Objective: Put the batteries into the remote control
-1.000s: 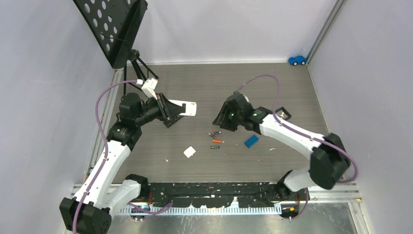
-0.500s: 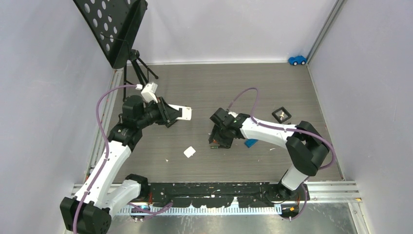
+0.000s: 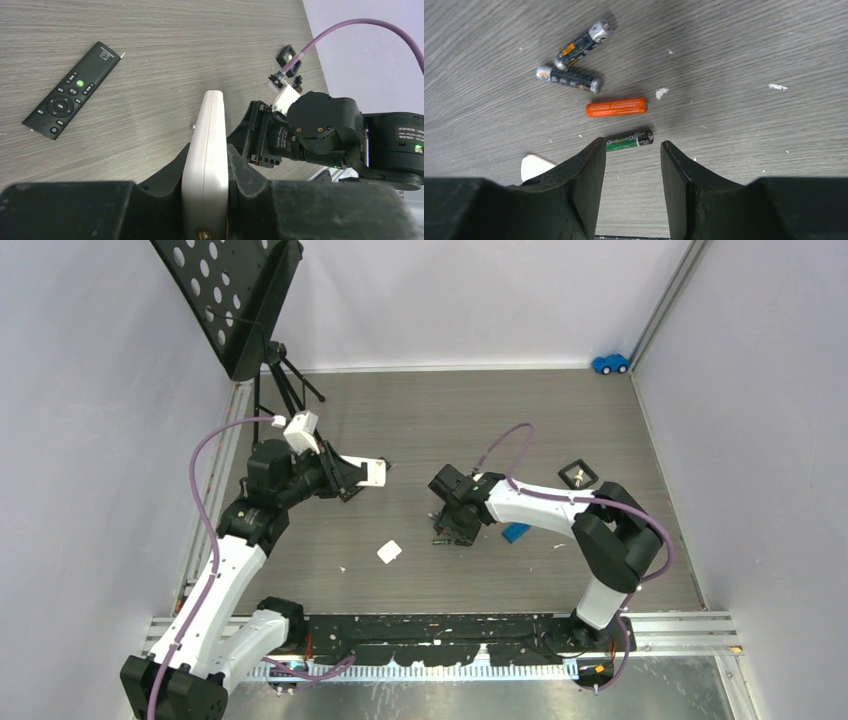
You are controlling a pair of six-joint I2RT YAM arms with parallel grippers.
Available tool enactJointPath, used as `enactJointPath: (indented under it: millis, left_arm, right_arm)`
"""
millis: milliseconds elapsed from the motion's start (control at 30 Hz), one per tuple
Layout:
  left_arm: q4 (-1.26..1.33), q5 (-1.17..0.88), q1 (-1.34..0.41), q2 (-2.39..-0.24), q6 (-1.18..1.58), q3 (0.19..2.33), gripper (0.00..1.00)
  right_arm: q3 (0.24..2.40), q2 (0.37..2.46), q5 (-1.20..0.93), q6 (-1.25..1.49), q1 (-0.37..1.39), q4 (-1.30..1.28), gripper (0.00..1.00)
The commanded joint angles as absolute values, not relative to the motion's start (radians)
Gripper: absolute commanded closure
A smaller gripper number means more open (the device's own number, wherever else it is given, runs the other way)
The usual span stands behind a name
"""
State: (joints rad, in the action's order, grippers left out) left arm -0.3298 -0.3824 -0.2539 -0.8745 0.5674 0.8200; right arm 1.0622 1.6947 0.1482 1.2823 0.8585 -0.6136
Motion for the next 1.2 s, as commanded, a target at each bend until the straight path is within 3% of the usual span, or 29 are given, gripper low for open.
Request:
enactJointPath:
  millis: [0, 400, 600, 733, 867, 1033, 1167]
  left_arm:
    - [-0.326, -0.355, -0.253, -0.873, 0.549, 0.828, 1.00]
    - [-0.326, -0.359, -0.253, -0.884, 0.548, 0.828, 1.00]
    - [-0.337, -0.352, -0.253, -0.875, 0.546, 0.828, 1.00]
    - [-0.340, -0.351, -0.253, -0.873, 0.545, 0.828, 1.00]
    - [-0.342, -0.351, -0.253, -0.871, 0.545, 0.831, 1.00]
    - [-0.342, -0.349, -0.253, -0.866, 0.545, 0.828, 1.00]
    - [-0.343, -0.347, -0.253, -0.866, 0.543, 0.831, 1.00]
  right_arm:
    - [1.100, 1.728, 0.176, 1.355, 0.865, -0.610, 0.51]
    - [1.154, 1.806, 0.160, 1.359, 0.869, -0.688, 0.60]
    - [1.177, 1.835, 0.166, 1.307, 0.876, -0.718, 0.84]
    - [1.203, 1.838, 0.203, 1.242, 0.879, -0.738, 0.88]
    - [1.231, 1.837, 0.237, 1.179, 0.879, -0.771, 0.85]
    - [1.238, 1.811, 0.252, 1.171, 0.891, -0.791, 0.62]
    - [1.236, 1.818, 0.221, 1.185, 0.907, -0.793, 0.59]
